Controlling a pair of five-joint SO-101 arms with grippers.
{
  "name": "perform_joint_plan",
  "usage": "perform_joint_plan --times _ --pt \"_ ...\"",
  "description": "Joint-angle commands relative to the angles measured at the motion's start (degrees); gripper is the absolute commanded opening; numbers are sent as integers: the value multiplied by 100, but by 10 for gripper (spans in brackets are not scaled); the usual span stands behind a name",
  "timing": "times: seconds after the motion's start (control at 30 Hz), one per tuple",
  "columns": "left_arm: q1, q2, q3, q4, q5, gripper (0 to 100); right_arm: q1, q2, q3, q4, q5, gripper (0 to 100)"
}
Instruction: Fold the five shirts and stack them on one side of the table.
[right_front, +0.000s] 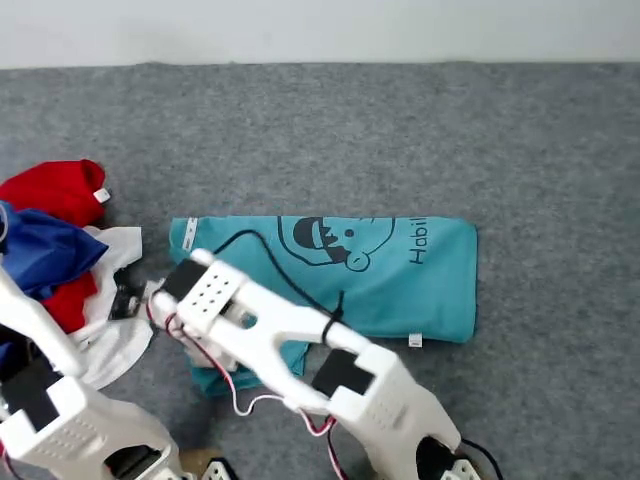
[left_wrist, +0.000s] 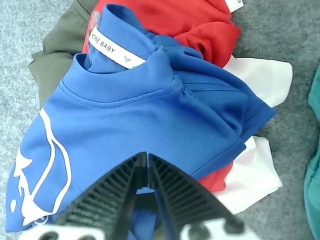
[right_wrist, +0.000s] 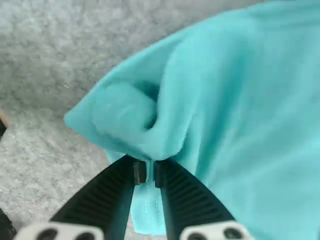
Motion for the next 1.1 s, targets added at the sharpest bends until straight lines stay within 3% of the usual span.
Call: perform_joint_plan --times 0.0,0.5,0.67,0.8,1.07 --pt "0 -264 -48 -88 0 17 374 -567 -422 -66 264 9" --pt "9 -264 -31 -88 0 17 1754 259 -721 -1218 941 16" --pt "9 -264 -31 -79 0 17 1956 479 -721 -1393 809 157" --pt "9 -264 -31 -79 0 17 2035 479 -949 -1323 149 217" --pt "9 -264 -31 -70 0 17 1851 488 -2391 -145 -26 215"
